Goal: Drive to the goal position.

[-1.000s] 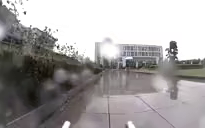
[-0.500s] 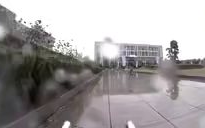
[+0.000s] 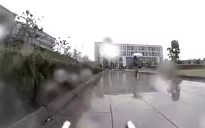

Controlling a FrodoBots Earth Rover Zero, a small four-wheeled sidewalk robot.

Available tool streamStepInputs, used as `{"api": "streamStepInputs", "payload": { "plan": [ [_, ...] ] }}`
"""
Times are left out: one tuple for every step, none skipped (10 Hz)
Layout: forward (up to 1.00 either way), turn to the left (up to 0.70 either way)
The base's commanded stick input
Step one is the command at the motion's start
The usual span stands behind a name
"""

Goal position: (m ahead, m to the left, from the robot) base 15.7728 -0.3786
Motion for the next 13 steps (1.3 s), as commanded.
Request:
{"api": "streamStepInputs", "payload": {
  "plan": [
    [0.7,0.0],
    [0.7,0.0],
    [0.7,0.0],
    [0.7,0.0],
    [0.7,0.0],
    [0.7,0.0],
    [0.7,0.0],
    [0.7,0.0],
    [0.7,0.0],
    [0.7,0.0],
    [0.7,0.0],
    [0.7,0.0],
    [0.7,0.0]
  ]
}}
